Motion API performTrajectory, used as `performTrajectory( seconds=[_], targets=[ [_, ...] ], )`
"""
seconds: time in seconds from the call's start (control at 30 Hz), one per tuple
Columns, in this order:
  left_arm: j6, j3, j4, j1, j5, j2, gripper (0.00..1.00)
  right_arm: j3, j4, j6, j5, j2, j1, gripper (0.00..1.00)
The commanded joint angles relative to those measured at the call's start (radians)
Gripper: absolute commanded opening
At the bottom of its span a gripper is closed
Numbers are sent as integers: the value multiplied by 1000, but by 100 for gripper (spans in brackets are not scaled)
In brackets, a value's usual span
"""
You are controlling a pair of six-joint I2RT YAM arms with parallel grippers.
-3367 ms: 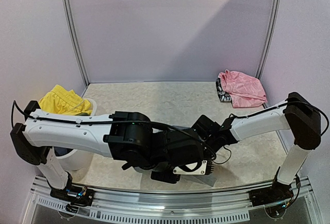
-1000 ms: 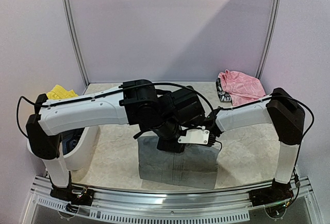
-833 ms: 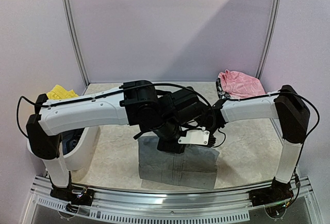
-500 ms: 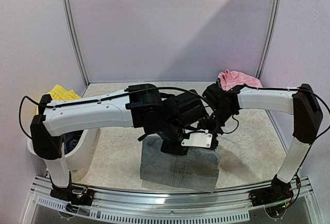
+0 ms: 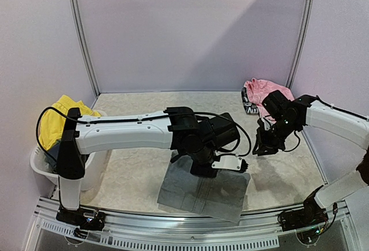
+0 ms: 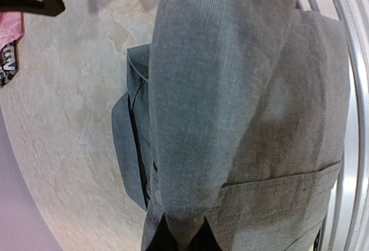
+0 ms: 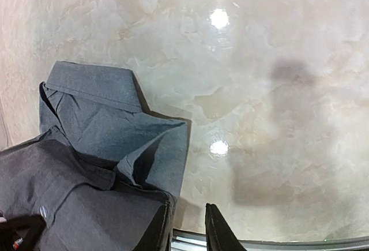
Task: Fold and stack the mixed laundry pile
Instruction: Fold the 2/3-rectangle-folded shirt at the center of the board.
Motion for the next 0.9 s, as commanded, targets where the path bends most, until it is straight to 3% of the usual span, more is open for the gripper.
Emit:
performTrajectory(
  seconds=[0.0,0.87],
  targets=[
    [14,9,52,43,-31,30,0,-45,-32,57,60,-78,-2,21],
    [-66,55,150,164,-40,207,0,-74,-40,70,20,-97,-3,21]
  ],
)
